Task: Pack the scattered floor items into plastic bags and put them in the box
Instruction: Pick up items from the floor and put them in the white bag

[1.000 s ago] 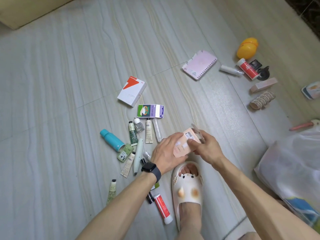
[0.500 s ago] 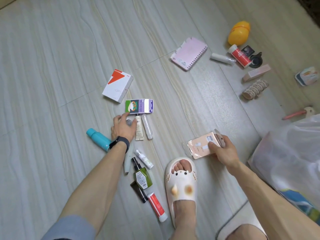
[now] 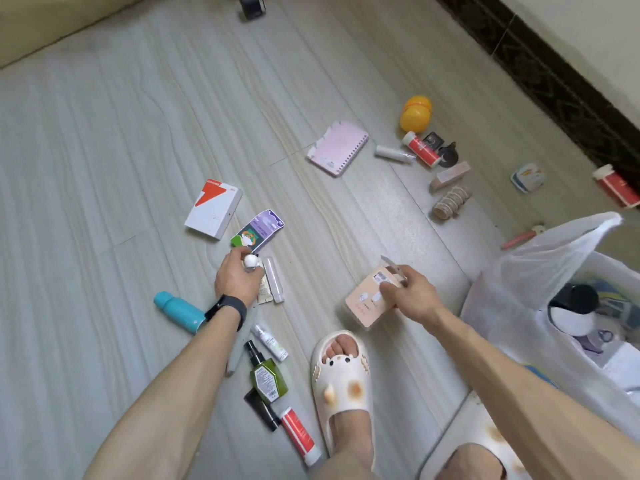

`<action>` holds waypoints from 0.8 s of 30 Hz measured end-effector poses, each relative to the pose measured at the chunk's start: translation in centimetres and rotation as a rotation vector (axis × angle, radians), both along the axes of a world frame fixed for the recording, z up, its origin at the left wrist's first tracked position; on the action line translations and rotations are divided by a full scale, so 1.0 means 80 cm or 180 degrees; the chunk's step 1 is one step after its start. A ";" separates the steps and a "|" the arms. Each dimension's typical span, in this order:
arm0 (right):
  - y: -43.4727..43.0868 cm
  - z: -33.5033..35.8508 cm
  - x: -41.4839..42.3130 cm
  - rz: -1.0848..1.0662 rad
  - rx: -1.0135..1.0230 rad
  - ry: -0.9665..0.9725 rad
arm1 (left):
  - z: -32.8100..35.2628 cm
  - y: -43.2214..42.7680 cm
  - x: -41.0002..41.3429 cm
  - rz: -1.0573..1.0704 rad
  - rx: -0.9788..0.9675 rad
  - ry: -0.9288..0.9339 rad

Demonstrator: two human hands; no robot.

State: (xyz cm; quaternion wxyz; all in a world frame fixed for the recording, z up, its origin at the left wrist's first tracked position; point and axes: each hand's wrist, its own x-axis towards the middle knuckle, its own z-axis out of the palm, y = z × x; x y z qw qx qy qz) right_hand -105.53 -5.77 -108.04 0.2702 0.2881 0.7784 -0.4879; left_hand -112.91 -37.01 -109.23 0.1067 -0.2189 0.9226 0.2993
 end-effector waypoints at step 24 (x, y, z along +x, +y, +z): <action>0.269 0.247 0.172 -0.2386 0.1594 0.0831 | 0.334 0.453 0.032 -0.3122 0.1010 0.1214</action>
